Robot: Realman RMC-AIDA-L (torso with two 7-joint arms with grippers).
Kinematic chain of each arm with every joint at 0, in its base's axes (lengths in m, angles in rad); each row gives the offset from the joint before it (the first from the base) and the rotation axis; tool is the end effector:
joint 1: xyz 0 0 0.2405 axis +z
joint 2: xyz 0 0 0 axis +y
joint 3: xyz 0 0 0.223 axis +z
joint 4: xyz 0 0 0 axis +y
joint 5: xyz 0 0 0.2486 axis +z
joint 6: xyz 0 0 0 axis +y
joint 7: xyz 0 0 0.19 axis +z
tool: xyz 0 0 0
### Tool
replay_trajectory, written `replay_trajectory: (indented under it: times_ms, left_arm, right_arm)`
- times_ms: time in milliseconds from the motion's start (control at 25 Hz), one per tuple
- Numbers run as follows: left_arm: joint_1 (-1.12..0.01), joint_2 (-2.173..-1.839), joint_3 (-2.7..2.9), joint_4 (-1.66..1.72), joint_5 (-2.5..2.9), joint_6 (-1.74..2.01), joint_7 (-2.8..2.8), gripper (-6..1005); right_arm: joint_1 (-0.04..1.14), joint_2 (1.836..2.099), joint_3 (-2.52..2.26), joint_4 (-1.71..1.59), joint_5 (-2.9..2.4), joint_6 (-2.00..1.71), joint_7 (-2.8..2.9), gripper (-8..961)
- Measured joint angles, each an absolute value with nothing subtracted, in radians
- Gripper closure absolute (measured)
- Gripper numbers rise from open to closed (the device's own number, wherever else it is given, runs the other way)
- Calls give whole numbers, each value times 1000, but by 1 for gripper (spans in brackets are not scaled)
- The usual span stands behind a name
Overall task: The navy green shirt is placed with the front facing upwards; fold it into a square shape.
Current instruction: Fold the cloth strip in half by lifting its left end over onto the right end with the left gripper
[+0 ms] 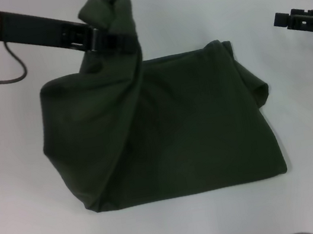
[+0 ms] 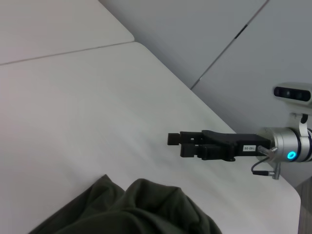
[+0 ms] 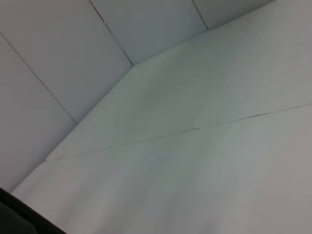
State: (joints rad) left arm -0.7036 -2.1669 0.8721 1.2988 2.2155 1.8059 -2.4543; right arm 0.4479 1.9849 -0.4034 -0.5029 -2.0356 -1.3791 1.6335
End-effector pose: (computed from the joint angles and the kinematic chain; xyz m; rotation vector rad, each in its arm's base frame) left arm -0.0962 0.3739 0.0197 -2.8462 -1.1774 -0.3294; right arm 0.3435 0.3630 0.0281 -2.1770 1.2593 0.7557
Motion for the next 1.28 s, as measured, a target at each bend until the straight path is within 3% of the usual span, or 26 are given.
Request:
replay_trajectory:
  times_ms: [1280]
  left_arm:
    - [-735, -2171, 1229, 1158, 2112, 1478, -2485, 952]
  right_arm:
    - [446, 1989, -427, -503, -2039, -1388, 1634, 206]
